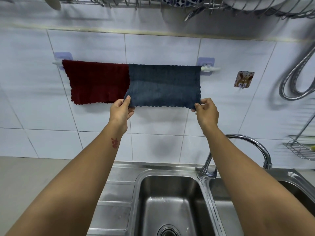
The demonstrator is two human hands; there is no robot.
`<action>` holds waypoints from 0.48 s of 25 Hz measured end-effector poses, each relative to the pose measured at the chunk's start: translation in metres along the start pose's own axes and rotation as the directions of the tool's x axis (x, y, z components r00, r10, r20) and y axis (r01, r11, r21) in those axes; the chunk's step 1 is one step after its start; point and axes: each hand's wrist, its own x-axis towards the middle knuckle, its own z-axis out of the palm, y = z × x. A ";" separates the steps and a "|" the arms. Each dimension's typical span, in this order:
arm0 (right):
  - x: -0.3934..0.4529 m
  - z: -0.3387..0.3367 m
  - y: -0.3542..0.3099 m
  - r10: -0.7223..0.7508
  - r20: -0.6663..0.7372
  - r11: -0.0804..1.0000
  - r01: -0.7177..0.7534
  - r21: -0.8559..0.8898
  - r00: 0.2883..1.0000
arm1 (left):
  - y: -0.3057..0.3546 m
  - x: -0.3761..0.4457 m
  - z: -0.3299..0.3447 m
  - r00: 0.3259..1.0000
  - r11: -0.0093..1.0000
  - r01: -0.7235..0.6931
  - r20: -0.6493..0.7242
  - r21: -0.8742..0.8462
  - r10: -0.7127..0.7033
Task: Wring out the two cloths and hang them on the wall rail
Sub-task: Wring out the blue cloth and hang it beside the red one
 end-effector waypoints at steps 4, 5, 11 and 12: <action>0.002 0.002 0.005 0.010 0.008 0.999 -0.009 -0.036 1.000 | 0.000 0.006 0.000 0.998 0.991 -0.056 0.009 0.120 0.056; 0.002 0.002 0.006 0.005 0.011 0.999 -0.005 -0.040 1.000 | 0.000 0.006 0.001 0.997 0.989 -0.076 0.008 0.129 0.075; 0.003 0.005 0.009 -0.041 0.041 0.994 0.044 -0.095 0.998 | -0.005 0.004 -0.001 0.989 0.974 -0.141 -0.006 0.178 0.145; 0.003 0.005 0.010 -0.053 0.052 0.992 0.059 -0.115 0.997 | -0.006 0.004 -0.001 0.988 0.969 -0.149 -0.005 0.198 0.153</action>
